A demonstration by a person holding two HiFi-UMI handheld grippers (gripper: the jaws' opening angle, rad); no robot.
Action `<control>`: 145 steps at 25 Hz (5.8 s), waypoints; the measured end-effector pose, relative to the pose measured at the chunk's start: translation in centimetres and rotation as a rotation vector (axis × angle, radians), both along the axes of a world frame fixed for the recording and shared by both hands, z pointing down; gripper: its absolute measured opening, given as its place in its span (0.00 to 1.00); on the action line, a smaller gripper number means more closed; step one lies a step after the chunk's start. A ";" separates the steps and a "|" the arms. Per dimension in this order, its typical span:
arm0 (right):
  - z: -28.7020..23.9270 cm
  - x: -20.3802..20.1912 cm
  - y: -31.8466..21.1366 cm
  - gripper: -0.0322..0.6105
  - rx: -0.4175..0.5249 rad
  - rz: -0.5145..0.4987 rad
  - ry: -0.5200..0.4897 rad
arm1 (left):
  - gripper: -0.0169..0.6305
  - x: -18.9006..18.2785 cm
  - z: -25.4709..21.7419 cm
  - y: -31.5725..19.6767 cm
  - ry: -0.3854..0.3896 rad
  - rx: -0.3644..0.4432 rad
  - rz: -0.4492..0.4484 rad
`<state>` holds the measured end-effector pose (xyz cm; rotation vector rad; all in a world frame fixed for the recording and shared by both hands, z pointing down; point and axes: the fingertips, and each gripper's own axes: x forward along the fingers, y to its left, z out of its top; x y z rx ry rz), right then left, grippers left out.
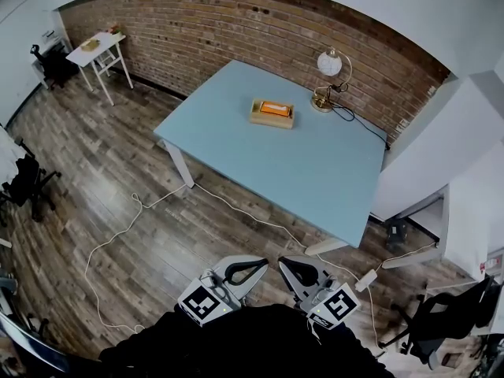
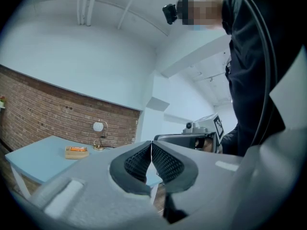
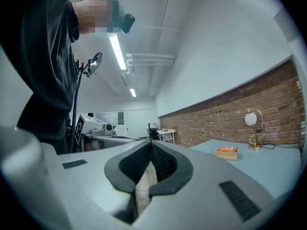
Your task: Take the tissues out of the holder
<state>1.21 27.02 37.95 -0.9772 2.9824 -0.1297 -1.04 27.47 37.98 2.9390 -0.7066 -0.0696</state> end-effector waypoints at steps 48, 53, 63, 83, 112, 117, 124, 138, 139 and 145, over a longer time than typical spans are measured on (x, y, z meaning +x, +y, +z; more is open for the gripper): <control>-0.1 7.1 -24.6 0.06 -0.007 -0.078 -0.038 | 0.04 7.7 0.1 -24.6 -0.069 -0.006 -0.059; -0.2 9.0 -26.8 0.06 -0.007 -0.100 -0.038 | 0.04 9.7 0.0 -26.8 -0.076 -0.008 -0.073; 0.0 11.7 -30.2 0.06 -0.009 -0.126 -0.037 | 0.04 12.3 0.1 -30.1 -0.079 0.002 -0.109; 1.3 11.1 -37.2 0.06 -0.025 -0.092 -0.012 | 0.04 10.2 1.7 -37.2 -0.072 -0.023 -0.123; 9.7 4.8 -60.4 0.06 -0.242 0.102 0.209 | 0.04 0.4 9.3 -60.2 -0.069 -0.128 -0.020; 13.0 4.7 -64.2 0.06 -0.320 0.066 0.330 | 0.04 0.3 11.6 -63.9 -0.061 -0.158 -0.015; 18.3 5.5 -69.4 0.06 -0.372 -0.030 0.562 | 0.04 1.4 14.2 -68.3 -0.031 -0.170 0.000; 28.1 5.5 -75.7 0.29 -0.452 -0.217 0.925 | 0.04 2.3 22.1 -73.8 -0.085 -0.249 -0.063; 28.7 5.5 -76.0 0.32 -0.454 -0.228 0.953 | 0.04 2.2 22.5 -74.0 -0.087 -0.255 -0.065; 31.9 5.8 -77.2 0.45 -0.480 -0.275 1.064 | 0.04 2.8 24.5 -74.6 -0.093 -0.283 -0.063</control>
